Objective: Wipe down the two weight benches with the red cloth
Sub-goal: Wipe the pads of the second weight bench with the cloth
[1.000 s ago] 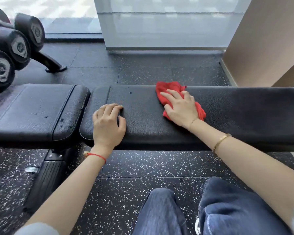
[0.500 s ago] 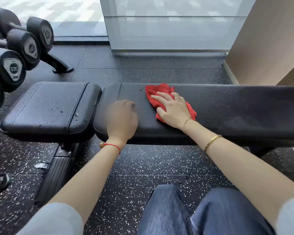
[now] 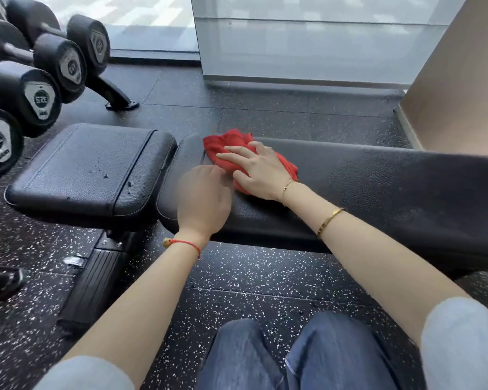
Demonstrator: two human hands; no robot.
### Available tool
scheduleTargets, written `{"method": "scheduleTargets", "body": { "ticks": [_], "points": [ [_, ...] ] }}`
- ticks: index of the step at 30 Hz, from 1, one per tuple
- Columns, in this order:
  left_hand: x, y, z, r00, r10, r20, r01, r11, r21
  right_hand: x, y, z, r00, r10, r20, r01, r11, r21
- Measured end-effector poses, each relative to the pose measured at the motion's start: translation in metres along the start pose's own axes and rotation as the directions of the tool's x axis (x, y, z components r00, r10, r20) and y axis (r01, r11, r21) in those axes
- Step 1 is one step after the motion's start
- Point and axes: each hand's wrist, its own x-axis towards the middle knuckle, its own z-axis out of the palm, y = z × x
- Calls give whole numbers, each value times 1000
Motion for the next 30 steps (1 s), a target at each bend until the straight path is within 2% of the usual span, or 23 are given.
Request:
{"method": "scheduleTargets", "body": {
  "ticks": [1,3,6,8,10,14,17,20,23,25,27,30],
  "points": [
    [0,0,0,1000,1,1,-1,1000,-7,-9,10,-2,1000,5,-16,-5,1000,-4],
    [0,1,-1,1000,5,3,-5,1000,-19,-20,29,-7,991,117,-58,-118,993,-22],
    [-1,1,-1,1000,6,-1,-6,1000,-25,-28,44,-12,928,357,-107,-361,932,-22],
    [-1,1,0,1000,5,-2,-5,1000,-25,-31,34,-12,895,434,-107,-436,900,0],
    [-1,1,0,1000,7,-2,-7,1000,-11,-42,14,-7,908,408,-95,-409,913,9],
    [-1,0,-1,1000,21,6,-21,1000,7,-96,-12,-5,959,260,-111,-263,965,-15],
    [-2,0,-1,999,37,12,-37,999,7,-137,-1,-9,945,286,-158,-291,957,-12],
    [-2,1,-2,999,47,18,-47,999,10,-158,38,-20,881,421,-214,-433,902,-8],
    [-3,3,-2,999,48,10,-48,999,24,-161,78,-31,767,604,-215,-615,788,21],
    [-3,7,0,999,40,12,-40,997,60,-152,80,-32,713,667,-216,-676,736,37],
    [-5,12,1,999,31,23,-33,994,100,-144,61,-27,747,631,-209,-641,767,23],
    [-6,18,0,999,29,42,-35,984,174,-142,31,-16,868,466,-169,-473,881,3]
  ]
}}
